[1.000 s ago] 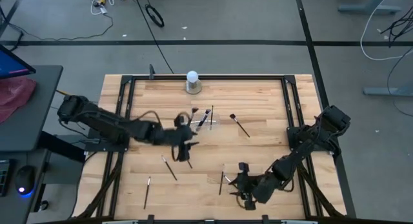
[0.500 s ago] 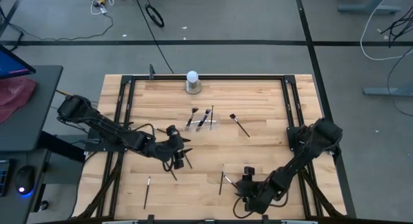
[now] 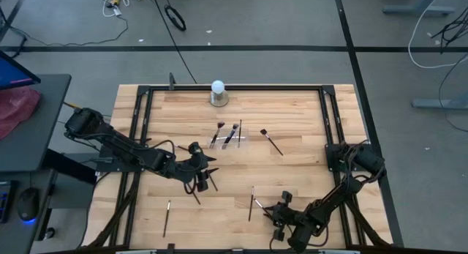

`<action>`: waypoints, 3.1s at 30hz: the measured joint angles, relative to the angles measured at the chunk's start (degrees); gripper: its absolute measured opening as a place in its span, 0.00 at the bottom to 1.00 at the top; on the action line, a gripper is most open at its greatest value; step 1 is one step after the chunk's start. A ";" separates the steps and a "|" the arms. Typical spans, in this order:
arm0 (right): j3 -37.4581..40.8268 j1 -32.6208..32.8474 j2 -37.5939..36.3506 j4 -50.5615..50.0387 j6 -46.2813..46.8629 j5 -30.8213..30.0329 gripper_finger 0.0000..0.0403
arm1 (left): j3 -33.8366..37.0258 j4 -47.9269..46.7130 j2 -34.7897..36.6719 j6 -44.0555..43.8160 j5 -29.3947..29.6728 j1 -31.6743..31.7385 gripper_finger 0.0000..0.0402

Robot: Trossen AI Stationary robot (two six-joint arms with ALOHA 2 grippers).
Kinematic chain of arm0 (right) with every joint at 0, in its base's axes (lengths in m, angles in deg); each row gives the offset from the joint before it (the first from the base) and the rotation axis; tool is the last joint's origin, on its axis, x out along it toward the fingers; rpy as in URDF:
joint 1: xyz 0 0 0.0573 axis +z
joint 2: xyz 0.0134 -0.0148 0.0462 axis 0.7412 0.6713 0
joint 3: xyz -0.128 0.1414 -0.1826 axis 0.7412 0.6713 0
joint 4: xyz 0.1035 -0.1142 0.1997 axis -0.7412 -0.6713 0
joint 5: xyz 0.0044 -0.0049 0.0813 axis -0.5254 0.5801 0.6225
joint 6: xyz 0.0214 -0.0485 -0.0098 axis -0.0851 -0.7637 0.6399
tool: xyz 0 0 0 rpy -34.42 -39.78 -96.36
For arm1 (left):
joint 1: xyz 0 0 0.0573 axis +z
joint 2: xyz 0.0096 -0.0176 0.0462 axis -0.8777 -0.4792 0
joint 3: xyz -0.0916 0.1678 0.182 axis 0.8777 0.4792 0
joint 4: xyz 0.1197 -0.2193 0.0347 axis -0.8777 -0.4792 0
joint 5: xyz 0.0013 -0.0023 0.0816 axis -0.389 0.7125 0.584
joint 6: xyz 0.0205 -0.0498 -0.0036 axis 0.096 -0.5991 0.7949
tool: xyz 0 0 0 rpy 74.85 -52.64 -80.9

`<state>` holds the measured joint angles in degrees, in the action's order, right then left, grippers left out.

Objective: Put items in baskets/containers
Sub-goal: Put the eyeshadow brush into the transparent organizer

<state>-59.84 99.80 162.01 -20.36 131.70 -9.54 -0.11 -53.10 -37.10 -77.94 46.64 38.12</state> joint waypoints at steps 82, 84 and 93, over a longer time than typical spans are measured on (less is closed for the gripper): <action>1.70 2.99 -9.64 64.86 -68.02 -44.33 0.22 | -18.22 16.03 -10.73 24.49 -11.69 5.15 0.04; 1.88 3.03 -9.65 64.33 -64.77 -44.11 0.23 | -21.07 7.83 -10.73 22.50 -11.15 9.20 0.04; 2.13 2.10 -9.62 52.59 -49.42 -41.75 0.21 | -24.61 0.51 -12.69 21.51 -14.37 24.51 0.05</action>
<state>-57.70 101.90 152.39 32.23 82.27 -51.29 -24.72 -52.59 -49.79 -56.43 32.27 62.63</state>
